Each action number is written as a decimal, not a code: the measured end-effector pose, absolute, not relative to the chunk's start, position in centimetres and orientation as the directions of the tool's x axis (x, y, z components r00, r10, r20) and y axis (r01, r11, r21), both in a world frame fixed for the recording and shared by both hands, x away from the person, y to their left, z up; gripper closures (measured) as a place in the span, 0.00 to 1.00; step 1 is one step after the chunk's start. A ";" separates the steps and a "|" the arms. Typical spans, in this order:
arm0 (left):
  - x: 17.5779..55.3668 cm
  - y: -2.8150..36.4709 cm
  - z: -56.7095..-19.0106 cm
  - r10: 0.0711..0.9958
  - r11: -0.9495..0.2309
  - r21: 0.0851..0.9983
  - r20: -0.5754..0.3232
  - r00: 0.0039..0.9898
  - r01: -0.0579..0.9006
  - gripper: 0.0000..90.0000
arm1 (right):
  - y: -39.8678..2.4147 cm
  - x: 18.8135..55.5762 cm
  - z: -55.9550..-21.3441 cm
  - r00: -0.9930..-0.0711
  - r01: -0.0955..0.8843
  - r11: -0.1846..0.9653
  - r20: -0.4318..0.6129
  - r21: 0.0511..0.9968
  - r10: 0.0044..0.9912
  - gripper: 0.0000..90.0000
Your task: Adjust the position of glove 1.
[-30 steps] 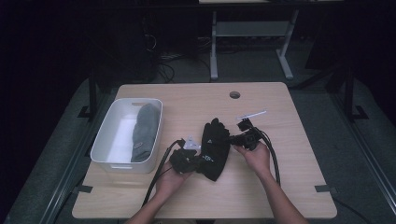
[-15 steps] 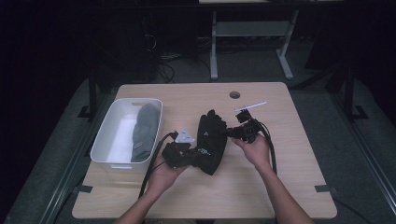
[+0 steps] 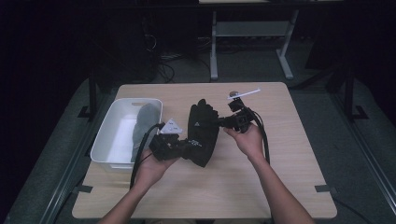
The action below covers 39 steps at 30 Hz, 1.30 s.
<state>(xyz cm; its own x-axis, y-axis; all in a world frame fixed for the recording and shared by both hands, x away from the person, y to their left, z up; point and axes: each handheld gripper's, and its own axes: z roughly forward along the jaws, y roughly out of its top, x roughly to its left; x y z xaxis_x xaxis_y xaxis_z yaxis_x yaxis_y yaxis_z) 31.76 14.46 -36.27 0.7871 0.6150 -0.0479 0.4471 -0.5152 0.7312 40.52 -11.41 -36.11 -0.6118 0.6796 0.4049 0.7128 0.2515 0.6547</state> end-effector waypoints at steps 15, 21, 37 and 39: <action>32.3 18.0 -33.4 0.637 -0.517 0.733 -0.017 0.771 0.443 0.88 | -7.3 42.5 -33.0 -0.644 0.693 0.273 0.403 0.667 0.650 0.85; 32.2 18.3 -33.9 0.640 -0.508 0.740 -0.020 0.768 0.442 0.88 | -6.7 42.7 -32.9 -0.644 0.696 0.275 0.408 0.663 0.647 0.85; 32.5 16.8 -36.4 0.629 -0.498 0.735 -0.059 0.775 0.460 0.83 | -7.7 42.0 -32.1 -0.643 0.688 0.287 0.377 0.666 0.667 0.86; 32.6 16.2 -37.1 0.627 -0.498 0.730 -0.070 0.776 0.469 0.83 | -8.2 42.0 -32.4 -0.638 0.692 0.283 0.380 0.664 0.670 0.86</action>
<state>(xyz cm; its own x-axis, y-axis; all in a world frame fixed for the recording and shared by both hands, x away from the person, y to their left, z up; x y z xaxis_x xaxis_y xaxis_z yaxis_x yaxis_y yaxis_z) 32.58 16.21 -37.09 0.7756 0.6272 -0.0705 0.4686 -0.4975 0.7300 41.99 -8.19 -32.45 -0.6381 0.6698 0.3797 0.6919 0.2827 0.6643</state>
